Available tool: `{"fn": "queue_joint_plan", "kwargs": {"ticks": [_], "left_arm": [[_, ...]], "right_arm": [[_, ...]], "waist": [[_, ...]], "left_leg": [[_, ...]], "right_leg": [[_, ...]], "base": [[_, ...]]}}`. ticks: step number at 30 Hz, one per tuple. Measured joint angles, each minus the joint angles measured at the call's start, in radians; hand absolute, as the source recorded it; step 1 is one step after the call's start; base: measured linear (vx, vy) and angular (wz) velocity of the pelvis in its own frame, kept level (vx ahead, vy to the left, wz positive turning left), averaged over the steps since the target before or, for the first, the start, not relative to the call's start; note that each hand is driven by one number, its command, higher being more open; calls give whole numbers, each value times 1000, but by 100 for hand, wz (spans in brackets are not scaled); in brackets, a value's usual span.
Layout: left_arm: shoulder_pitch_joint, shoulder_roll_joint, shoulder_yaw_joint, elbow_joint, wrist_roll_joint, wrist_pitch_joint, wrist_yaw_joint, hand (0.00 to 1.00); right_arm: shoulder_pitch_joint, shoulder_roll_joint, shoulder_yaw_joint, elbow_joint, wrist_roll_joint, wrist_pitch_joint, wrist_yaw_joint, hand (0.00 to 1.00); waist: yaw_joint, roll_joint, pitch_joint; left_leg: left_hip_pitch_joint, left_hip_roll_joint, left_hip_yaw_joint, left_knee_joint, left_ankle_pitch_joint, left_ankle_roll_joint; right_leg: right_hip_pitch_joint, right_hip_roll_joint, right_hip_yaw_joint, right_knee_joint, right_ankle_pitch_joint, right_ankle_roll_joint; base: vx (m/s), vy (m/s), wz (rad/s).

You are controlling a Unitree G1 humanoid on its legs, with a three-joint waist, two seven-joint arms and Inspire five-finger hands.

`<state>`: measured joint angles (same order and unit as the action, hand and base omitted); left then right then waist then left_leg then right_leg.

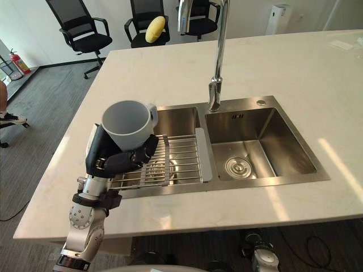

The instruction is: Walk over to the sink, pick up the cup, carry it to the dishwasher, place the cup inside the dishwasher, then close the dishwasher door

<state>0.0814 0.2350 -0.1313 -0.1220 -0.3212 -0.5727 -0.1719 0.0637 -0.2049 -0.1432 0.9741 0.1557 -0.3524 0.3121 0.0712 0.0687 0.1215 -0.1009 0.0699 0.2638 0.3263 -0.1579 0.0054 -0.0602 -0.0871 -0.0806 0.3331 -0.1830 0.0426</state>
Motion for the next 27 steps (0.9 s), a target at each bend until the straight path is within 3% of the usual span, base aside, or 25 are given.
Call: {"fn": "queue_joint_plan", "kwargs": {"ticks": [1,2,5,8,9,10,13,15,23,25,27], "left_arm": [[1,1,-5,-6,1,5,0,0],[7,0,-9,-21,2,20,-5,0],[14,-26,-28,-60,6,29,-34,0],[26,-61,-42,-107,6,22,-90,0],[28,-80,-45,-105,6,18,-113,0],[34,-86,-46,-91,4,16,-120,0],[28,-79,-53,-30,1,17,-117,0],[41,-47,-52,33,-1,20,-102,0],[70,-17,-106,57,9,32,-16,0],[70,-17,-119,57,13,44,-2,0],[69,-16,-128,57,25,56,9,0]], "right_arm": [[19,5,0,-28,-1,18,-2,100],[38,6,0,-55,-1,38,-1,100],[102,4,-8,-128,0,58,-2,100],[167,3,-58,-177,1,58,-2,100],[183,7,-85,-177,0,59,-3,100],[184,30,-93,-159,0,63,-11,100],[190,85,-81,-132,-1,64,-3,100],[179,121,-77,-87,-2,66,-1,100],[184,76,-24,-74,-18,59,-10,100],[186,73,-25,-65,-29,58,-11,100],[202,75,-26,-59,-31,57,-17,100]], "waist": [[0,-11,6],[-4,-13,8],[-19,-18,7],[-43,-18,-18],[-48,-1,-39],[-64,-16,-54],[-81,-30,-60],[-61,-49,-57],[-77,-49,-57],[-88,-51,-56],[-94,-51,-56]], "left_leg": [[-23,10,4,47,7,1],[-45,48,4,173,-25,23],[-34,125,-19,387,-76,36],[28,185,-48,398,-63,13],[65,191,-56,278,-22,-31],[103,134,-47,118,-36,-57],[152,82,-62,-140,-24,-104],[157,59,-63,-146,-9,-95],[154,55,-91,-142,-14,-96],[154,53,-117,-137,-9,-97],[148,48,-167,-122,0,-97]], "right_leg": [[-25,-4,6,13,11,-5],[-39,-6,11,32,18,-7],[-40,-36,3,33,36,8],[-67,-101,-45,-2,88,57],[-82,-116,-66,-22,116,86],[-84,-152,-97,-55,148,85],[-73,-161,-194,-121,200,83],[-30,-168,-204,-187,240,65],[7,-158,-228,-238,269,45],[7,-168,-231,-195,247,69],[7,-161,-190,-131,182,82]], "base": [[-137,-45,-23],[-126,-27,-18],[-166,87,12],[-232,276,63],[-165,334,88],[-135,320,93],[-130,194,82],[-180,137,18],[-106,-8,3],[19,-48,36],[32,-82,81]]}}
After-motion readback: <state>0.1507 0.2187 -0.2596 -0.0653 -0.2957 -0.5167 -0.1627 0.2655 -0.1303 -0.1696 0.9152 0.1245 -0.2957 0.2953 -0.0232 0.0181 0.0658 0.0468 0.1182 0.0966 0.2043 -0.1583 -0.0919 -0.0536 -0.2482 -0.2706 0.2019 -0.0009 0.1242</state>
